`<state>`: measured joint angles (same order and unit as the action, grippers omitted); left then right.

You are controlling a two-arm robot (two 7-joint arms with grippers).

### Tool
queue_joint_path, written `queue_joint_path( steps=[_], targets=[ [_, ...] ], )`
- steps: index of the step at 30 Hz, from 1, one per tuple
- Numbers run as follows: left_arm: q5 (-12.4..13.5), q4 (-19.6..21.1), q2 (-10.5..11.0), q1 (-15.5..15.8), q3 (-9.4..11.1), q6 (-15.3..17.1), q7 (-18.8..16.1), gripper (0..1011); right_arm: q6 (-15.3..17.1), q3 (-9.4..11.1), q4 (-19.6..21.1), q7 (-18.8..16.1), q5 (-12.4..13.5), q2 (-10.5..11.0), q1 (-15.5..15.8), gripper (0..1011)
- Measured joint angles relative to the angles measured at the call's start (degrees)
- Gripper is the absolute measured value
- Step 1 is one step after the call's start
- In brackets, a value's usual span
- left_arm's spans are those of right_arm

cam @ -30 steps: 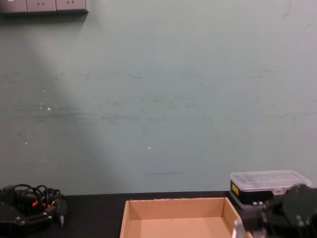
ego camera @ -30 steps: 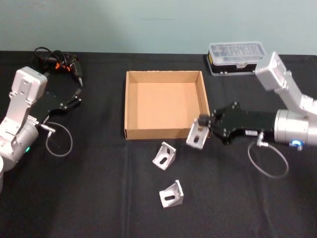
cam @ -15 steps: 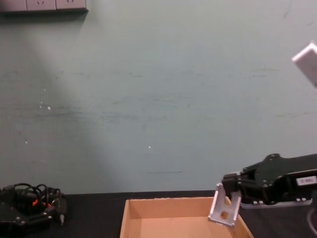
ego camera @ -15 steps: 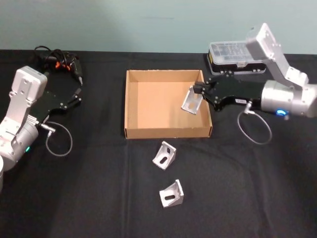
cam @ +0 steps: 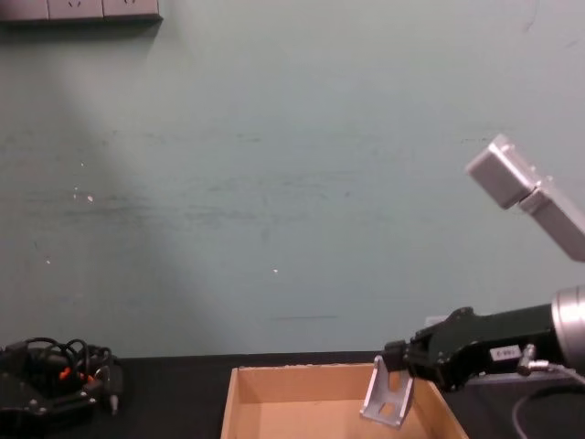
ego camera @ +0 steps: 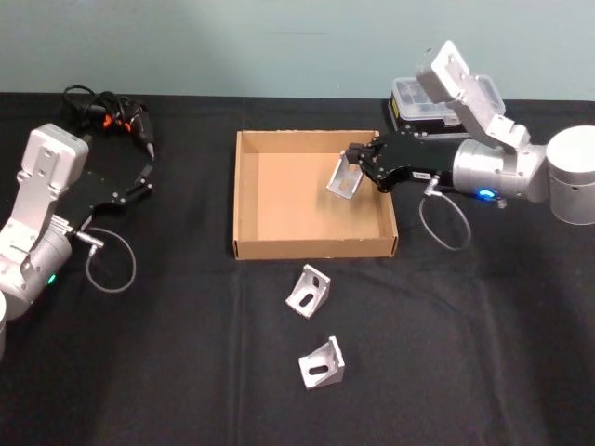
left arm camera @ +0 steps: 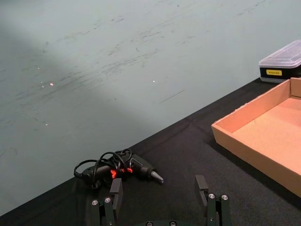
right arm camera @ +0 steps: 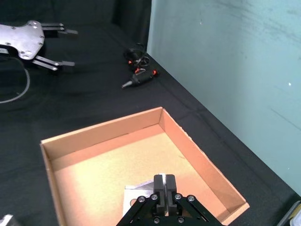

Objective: Use one hand to pick up the angle iron from the table and place it into the box.

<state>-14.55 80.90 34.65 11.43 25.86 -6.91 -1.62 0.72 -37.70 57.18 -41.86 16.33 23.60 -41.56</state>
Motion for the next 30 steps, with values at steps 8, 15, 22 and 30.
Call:
queue_joint_path(
  steps=[8, 15, 22, 30],
  targets=[
    [0.0, 0.0, 0.0, 0.0, 0.0, 0.0, 0.0, 1000, -1.1, -0.1, -5.8, 0.0, -1.4, -3.1, -1.6, 40],
    [0.0, 0.0, 0.0, 0.0, 0.0, 0.0, 0.0, 1000, -1.6, 0.5, -7.1, -0.1, -2.5, -3.9, -1.8, 40],
    [0.0, 0.0, 0.0, 0.0, 0.0, 0.0, 0.0, 1000, -1.5, 1.1, -7.1, -0.2, -3.4, -3.9, -1.7, 58],
    [0.0, 0.0, 0.0, 0.0, 0.0, 0.0, 0.0, 1000, -1.2, 1.7, -7.3, -0.4, -3.9, -4.1, -1.6, 272]
  ],
)
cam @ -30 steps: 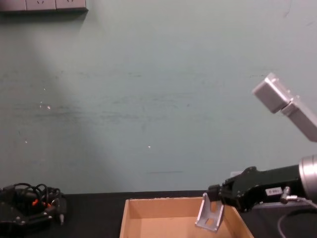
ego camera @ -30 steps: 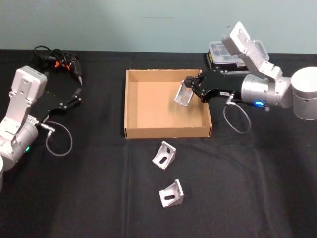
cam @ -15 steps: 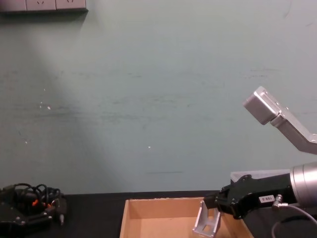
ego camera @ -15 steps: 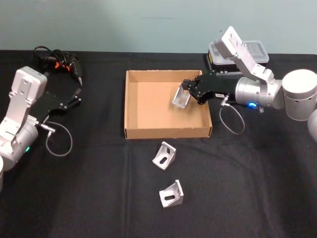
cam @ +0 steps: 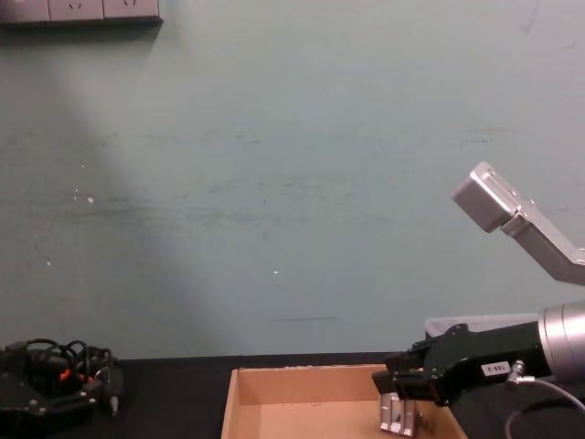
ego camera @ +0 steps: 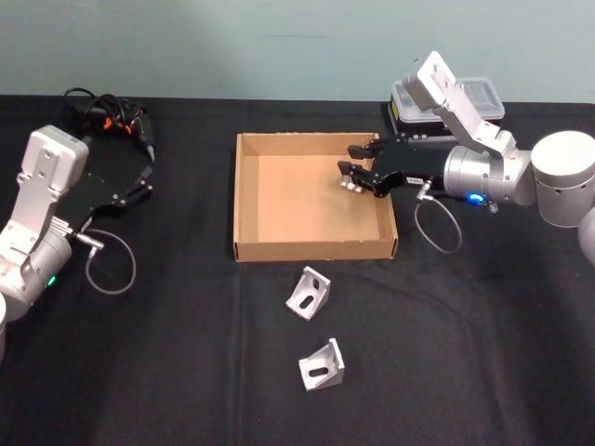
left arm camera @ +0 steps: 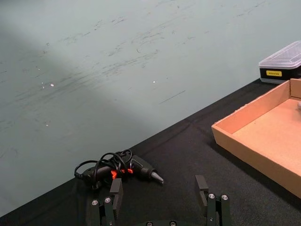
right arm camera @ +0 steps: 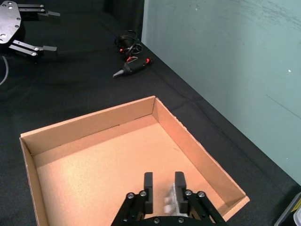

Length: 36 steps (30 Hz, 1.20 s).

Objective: Use one hand to pick up the angle iron from the table and place it into the box.

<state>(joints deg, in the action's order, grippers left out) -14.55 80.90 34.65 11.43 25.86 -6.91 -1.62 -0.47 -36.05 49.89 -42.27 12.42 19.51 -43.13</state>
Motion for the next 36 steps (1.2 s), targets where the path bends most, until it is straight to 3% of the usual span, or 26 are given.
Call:
queue_joint_path(
  steps=[7, 10, 12, 20, 25, 30, 31, 36],
  targets=[
    [0.0, 0.0, 0.0, 0.0, 0.0, 0.0, 0.0, 1000, 0.2, 0.7, 1.3, 0.2, 0.0, 0.2, 0.8, 509],
    [0.0, 0.0, 0.0, 0.0, 0.0, 0.0, 0.0, 1000, 0.3, 1.1, 2.0, 0.6, 0.0, 0.4, 1.2, 567],
    [0.0, 0.0, 0.0, 0.0, 0.0, 0.0, 0.0, 1000, 0.4, 1.4, 2.7, 1.0, 0.1, 0.6, 1.6, 672],
    [0.0, 0.0, 0.0, 0.0, 0.0, 0.0, 0.0, 1000, 0.7, 3.0, 6.3, 2.8, 0.9, 1.4, 3.5, 878],
    [0.0, 0.0, 0.0, 0.0, 0.0, 0.0, 0.0, 1000, 1.4, 5.2, 12.2, 4.8, 2.5, 2.8, 6.3, 1004],
    [0.0, 0.0, 0.0, 0.0, 0.0, 0.0, 0.0, 1000, 2.8, 7.5, 19.7, 6.8, 4.4, 4.9, 9.7, 1004],
    [0.0, 0.0, 0.0, 0.0, 0.0, 0.0, 0.0, 1000, 2.8, 7.5, 19.7, 6.8, 4.4, 4.9, 9.7, 1004],
    [0.0, 0.0, 0.0, 0.0, 0.0, 0.0, 0.0, 1000, 5.0, 9.8, 28.8, 8.2, 7.5, 7.5, 14.2, 1004]
  ],
)
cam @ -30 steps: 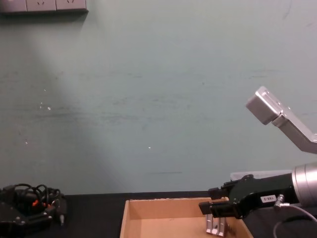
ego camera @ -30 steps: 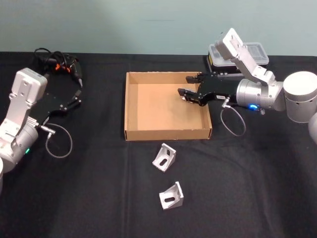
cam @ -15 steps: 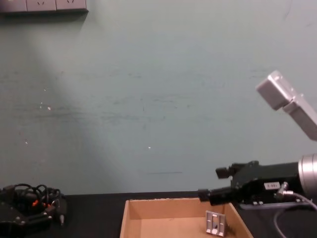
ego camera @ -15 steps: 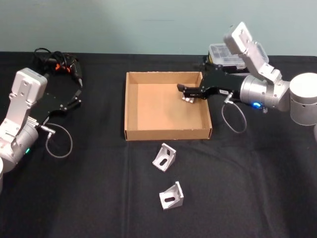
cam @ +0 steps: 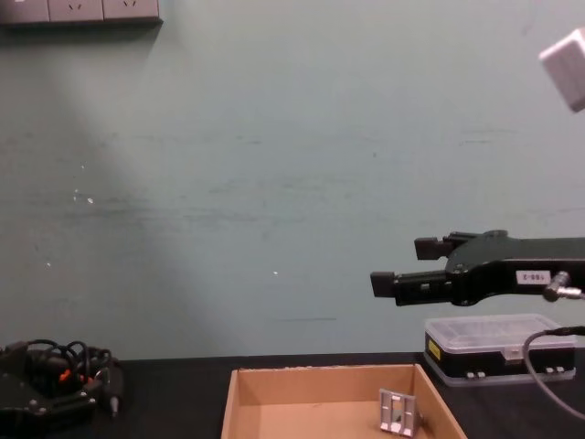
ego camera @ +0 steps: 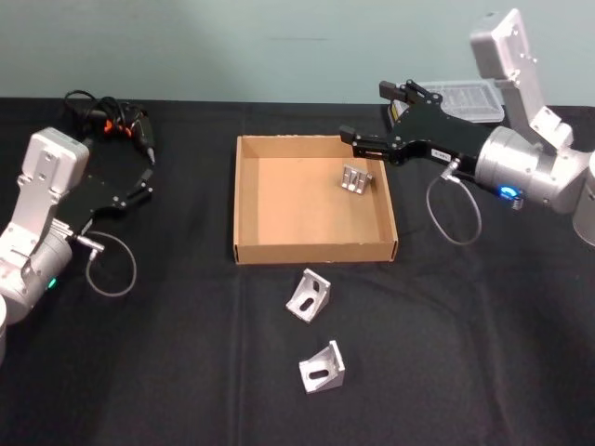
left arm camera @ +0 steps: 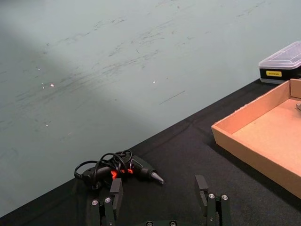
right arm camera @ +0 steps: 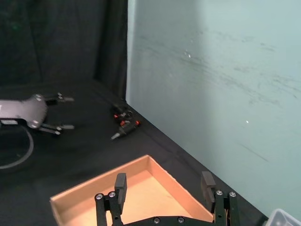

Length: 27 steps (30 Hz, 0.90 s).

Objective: Use one hand to pick up the angle iron from the table and place it into the box.

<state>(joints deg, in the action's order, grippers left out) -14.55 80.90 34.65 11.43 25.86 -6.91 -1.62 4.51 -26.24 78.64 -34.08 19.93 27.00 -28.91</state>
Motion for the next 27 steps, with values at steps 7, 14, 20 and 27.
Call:
queue_joint_path(
  steps=[7, 14, 20, 27],
  targets=[
    [0.0, 0.0, 0.0, 0.0, 0.0, 0.0, 0.0, 1000, 3.0, 1.2, 7.8, 0.1, 4.0, 3.0, 4.6, 1004],
    [0.0, 0.0, 0.0, 0.0, 0.0, 0.0, 0.0, 1000, 6.9, 1.0, 12.7, -0.9, 7.5, 6.0, 7.7, 1004],
    [0.0, 0.0, 0.0, 0.0, 0.0, 0.0, 0.0, 1000, 9.3, -0.4, 15.3, -2.1, 9.2, 8.4, 9.4, 1004],
    [0.0, 0.0, 0.0, 0.0, 0.0, 0.0, 0.0, 1000, 9.9, -2.9, 16.6, -2.8, 9.5, 9.9, 10.6, 1004]
  ],
)
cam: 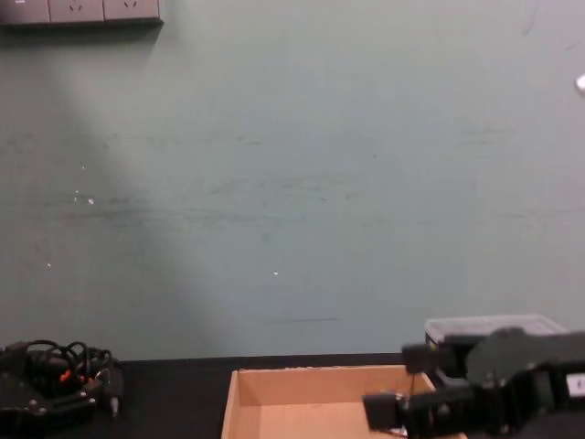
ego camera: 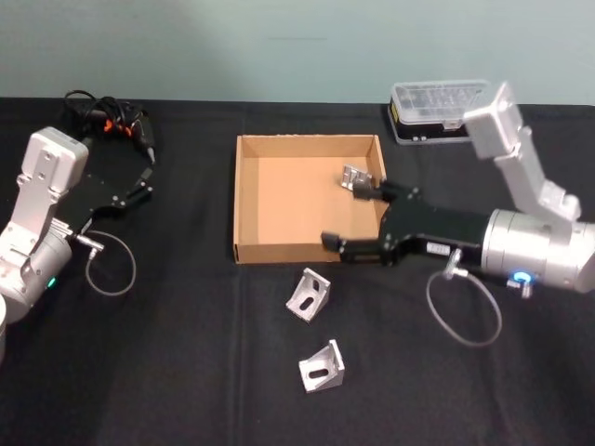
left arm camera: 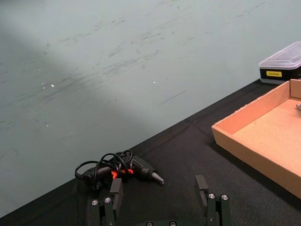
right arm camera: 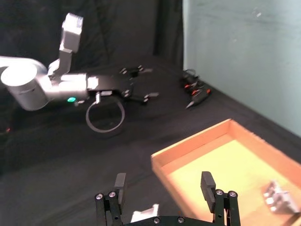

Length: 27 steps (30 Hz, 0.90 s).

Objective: Use one hand to pick up the angle iron from the table and place it into the box.

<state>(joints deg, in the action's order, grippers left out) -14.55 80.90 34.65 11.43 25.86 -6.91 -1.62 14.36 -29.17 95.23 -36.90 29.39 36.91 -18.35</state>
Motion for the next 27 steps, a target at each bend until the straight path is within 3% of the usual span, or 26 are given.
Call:
queue_joint_path(
  steps=[11, 27],
  targets=[
    [0.0, 0.0, 0.0, 0.0, 0.0, 0.0, 0.0, 1000, 0.6, -3.9, 0.0, 2.5, -2.2, 0.4, 0.9, 1004],
    [0.0, 0.0, 0.0, 0.0, 0.0, 0.0, 0.0, 1000, 3.2, -5.4, -2.3, 4.6, -3.8, -1.4, 0.6, 1004]
  ],
)
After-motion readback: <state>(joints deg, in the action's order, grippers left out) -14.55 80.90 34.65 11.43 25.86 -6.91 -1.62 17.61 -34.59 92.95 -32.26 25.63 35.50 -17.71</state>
